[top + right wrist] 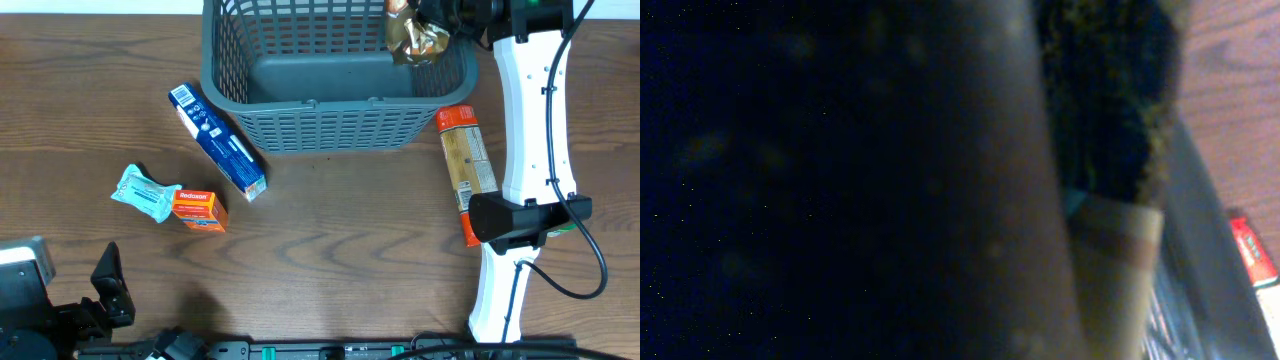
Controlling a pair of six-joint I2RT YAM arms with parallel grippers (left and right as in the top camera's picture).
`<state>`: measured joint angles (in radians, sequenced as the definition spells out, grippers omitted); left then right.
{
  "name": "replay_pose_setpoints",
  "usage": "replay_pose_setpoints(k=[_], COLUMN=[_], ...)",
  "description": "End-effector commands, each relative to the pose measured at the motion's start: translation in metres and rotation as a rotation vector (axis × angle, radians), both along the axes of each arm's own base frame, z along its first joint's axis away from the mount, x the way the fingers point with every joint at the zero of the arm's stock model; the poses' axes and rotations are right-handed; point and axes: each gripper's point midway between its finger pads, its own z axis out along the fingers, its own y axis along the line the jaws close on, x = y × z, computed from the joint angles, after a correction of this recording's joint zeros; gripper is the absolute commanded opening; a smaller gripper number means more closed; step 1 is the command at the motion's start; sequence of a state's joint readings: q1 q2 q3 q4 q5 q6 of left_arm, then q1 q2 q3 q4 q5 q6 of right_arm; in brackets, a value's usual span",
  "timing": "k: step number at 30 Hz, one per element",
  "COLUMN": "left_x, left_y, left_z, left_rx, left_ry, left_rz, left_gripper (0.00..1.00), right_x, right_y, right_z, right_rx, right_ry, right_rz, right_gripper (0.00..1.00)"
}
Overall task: Pack container
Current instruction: 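Carry the coffee bag over the basket and release it inside, then move the right gripper above the green-lidded jar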
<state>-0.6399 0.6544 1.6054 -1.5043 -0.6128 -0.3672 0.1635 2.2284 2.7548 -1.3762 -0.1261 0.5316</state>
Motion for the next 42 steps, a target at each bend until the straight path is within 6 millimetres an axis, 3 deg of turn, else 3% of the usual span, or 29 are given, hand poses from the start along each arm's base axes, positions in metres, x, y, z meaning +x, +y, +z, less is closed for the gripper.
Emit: replay_pose_setpoints(k=[1, 9, 10, 11, 12, 13, 15, 16, 19, 21, 25, 31, 38, 42], left_x=[0.001, 0.001, 0.001, 0.001, 0.001, 0.001, 0.001, 0.001, 0.001, 0.001, 0.001, 0.001, 0.001, 0.001], left_y=[0.000, 0.000, 0.000, 0.000, 0.000, 0.000, 0.000, 0.000, 0.000, 0.000, 0.000, 0.000, 0.000, 0.000], left_z=[0.001, 0.001, 0.001, 0.001, 0.001, 0.001, 0.001, 0.001, 0.001, 0.001, 0.001, 0.001, 0.001, 0.001], left_rx=[-0.001, -0.001, -0.001, -0.001, -0.001, -0.001, -0.001, -0.001, -0.001, -0.001, -0.001, -0.001, -0.001, -0.001], left_ry=[0.000, 0.000, 0.000, 0.000, 0.000, 0.000, 0.000, 0.000, 0.000, 0.000, 0.000, 0.000, 0.000, 0.000], left_rz=[0.010, 0.010, 0.010, 0.010, 0.010, 0.010, 0.010, 0.010, 0.010, 0.010, 0.010, 0.010, 0.010, 0.010], left_gripper=[0.98, 0.99, 0.99, 0.99, 0.98, 0.98, 0.98, 0.99, 0.99, 0.99, 0.99, 0.99, 0.99, 0.98], right_x=[-0.013, -0.022, -0.022, -0.022, -0.023, -0.022, -0.024, -0.024, -0.035, -0.050, -0.086, -0.120, -0.126, -0.130], right_y=[0.009, 0.008, 0.008, 0.011, 0.017, 0.023, 0.031, 0.024, -0.025, -0.062, -0.129, -0.177, -0.191, -0.210], right_z=[0.028, 0.019, 0.019, 0.020, 0.026, 0.033, 0.064, 0.078, 0.113, 0.122, 0.120, 0.093, 0.086, 0.080], right_rx=[0.049, 0.040, 0.042, 0.051, 0.065, 0.083, 0.111, 0.100, 0.000, -0.075, -0.182, -0.279, -0.334, -0.317], right_ry=[-0.044, 0.005, 0.006, 0.003, -0.017, -0.049, -0.164, -0.211, -0.303, -0.303, -0.219, -0.050, -0.010, 0.015], right_rz=[0.019, 0.018, 0.021, 0.032, 0.076, 0.133, 0.237, 0.230, 0.105, 0.012, -0.168, -0.294, -0.268, -0.308], right_gripper=[0.01, 0.01, 0.08, 0.36, 0.72, 0.99, 0.99, 0.99, 0.99, 0.99, 0.99, 0.99, 0.99, 0.99])
